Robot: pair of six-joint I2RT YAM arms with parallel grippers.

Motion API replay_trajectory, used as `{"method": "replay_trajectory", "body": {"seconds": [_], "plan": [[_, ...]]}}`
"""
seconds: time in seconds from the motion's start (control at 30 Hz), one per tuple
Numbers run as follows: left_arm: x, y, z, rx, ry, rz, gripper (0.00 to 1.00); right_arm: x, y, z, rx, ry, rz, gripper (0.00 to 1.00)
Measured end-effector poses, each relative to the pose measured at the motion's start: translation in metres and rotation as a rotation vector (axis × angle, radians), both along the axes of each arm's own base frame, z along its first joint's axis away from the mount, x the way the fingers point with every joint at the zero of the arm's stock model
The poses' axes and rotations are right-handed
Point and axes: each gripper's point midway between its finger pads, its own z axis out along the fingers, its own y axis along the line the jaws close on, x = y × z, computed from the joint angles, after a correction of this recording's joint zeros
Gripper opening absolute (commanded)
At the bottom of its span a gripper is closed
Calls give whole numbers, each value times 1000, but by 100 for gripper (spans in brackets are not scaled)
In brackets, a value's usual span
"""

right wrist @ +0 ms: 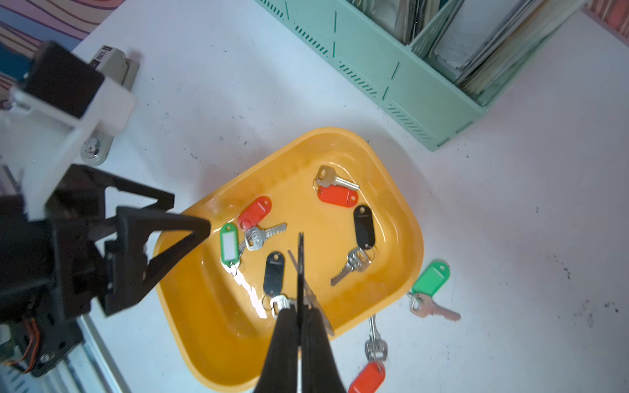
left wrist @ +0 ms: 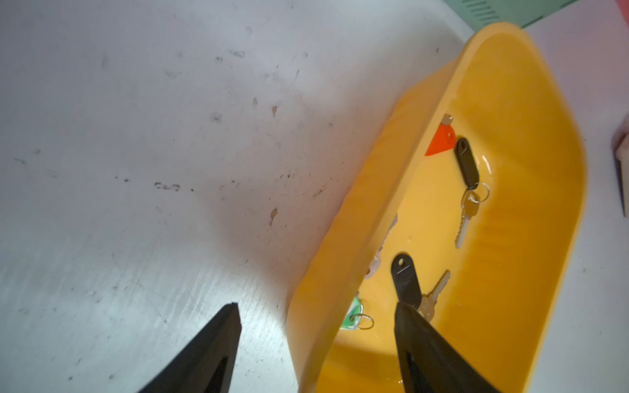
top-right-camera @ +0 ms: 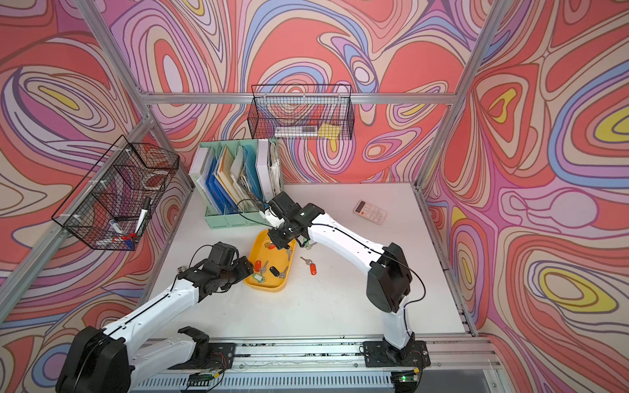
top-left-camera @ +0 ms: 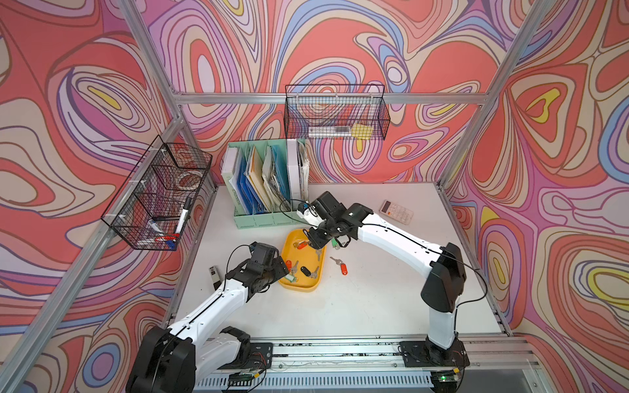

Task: Take the keys out of the storage box
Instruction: Place the key at the center of the board.

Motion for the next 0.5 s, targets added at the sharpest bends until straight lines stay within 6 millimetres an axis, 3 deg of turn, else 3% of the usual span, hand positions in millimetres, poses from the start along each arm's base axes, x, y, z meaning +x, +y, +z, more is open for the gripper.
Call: {"method": "replay_trajectory", "body": {"seconds": [0.2, 0.5], "plan": [[16, 0, 20, -10, -69, 7, 85, -44, -42, -6, -19, 113, -34, 0], [24, 5, 29, 1, -117, 20, 87, -117, -91, -61, -85, 394, -53, 0]]}}
